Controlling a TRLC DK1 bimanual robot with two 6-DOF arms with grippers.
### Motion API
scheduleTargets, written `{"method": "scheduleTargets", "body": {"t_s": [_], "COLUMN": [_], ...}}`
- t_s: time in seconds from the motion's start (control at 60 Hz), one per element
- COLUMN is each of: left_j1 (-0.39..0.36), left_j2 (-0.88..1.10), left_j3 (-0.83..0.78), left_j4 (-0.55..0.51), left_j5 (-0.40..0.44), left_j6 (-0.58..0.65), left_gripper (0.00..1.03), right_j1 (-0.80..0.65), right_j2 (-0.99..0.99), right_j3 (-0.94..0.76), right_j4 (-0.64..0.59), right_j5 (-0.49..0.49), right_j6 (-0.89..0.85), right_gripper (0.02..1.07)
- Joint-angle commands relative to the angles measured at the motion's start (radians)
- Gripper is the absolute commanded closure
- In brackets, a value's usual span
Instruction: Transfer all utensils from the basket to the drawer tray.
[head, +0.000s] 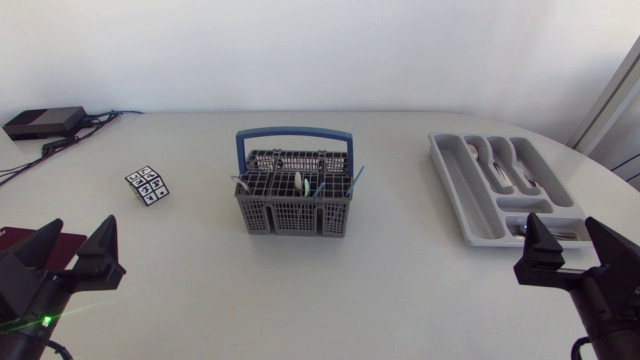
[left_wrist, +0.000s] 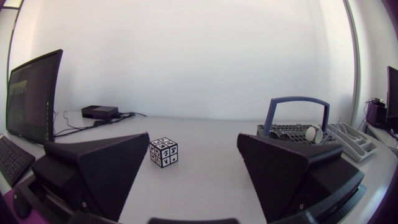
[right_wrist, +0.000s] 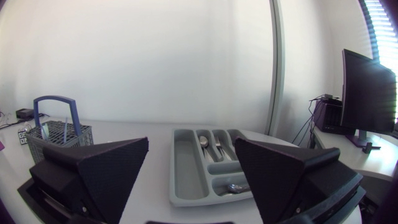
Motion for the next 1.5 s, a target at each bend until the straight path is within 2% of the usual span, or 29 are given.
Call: {"method": "scheduleTargets", "body": {"t_s": [0.0, 0.35, 0.55, 0.683, 0.8, 0.933, 1.033, 1.217, 1.3, 1.4, 1.483], "left_j1": [-0.005, -0.007, -0.01, -0.033, -0.037, -0.087, -0.107, -0.189, -0.217, -0.283, -0.324], "left_j2": [-0.007, -0.009, 0.005, 0.131, 0.258, 0.392, 0.491, 0.711, 0.8, 0.852, 0.887], "left_j3": [-0.038, -0.031, 0.07, 0.165, 0.258, 0.341, 0.4, 0.559, 0.627, 0.659, 0.697], "left_j4": [-0.016, -0.013, -0.068, -0.068, -0.068, -0.074, -0.105, -0.281, -0.364, -0.393, -0.439], "left_j5": [-0.005, -0.005, -0.003, -0.005, -0.005, -0.009, -0.031, -0.075, -0.081, -0.08, -0.057], "left_j6": [-0.022, -0.024, -0.025, -0.033, -0.048, -0.087, -0.116, -0.113, -0.061, 0.041, 0.05], "left_gripper": [0.04, 0.04, 0.05, 0.05, 0.05, 0.05, 0.05, 0.06, 0.06, 0.06, 0.06], "right_j1": [-0.008, -0.002, 0.004, 0.018, 0.029, 0.064, 0.116, 0.266, 0.326, 0.375, 0.4], "right_j2": [0.005, -0.007, -0.006, 0.034, 0.148, 0.295, 0.379, 0.531, 0.614, 0.731, 0.837], "right_j3": [-0.024, -0.025, 0.013, 0.074, 0.154, 0.251, 0.317, 0.441, 0.49, 0.562, 0.619], "right_j4": [0.002, 0.007, -0.01, -0.024, -0.021, -0.033, -0.062, -0.162, -0.2, -0.24, -0.265], "right_j5": [-0.001, -0.001, -0.001, -0.001, -0.002, -0.002, 0.001, 0.008, 0.013, 0.014, 0.014], "right_j6": [-0.008, -0.008, -0.019, -0.019, -0.016, -0.011, 0.041, 0.159, 0.177, 0.189, 0.185], "right_gripper": [0.07, 0.07, 0.07, 0.07, 0.07, 0.07, 0.07, 0.07, 0.07, 0.07, 0.07]}}
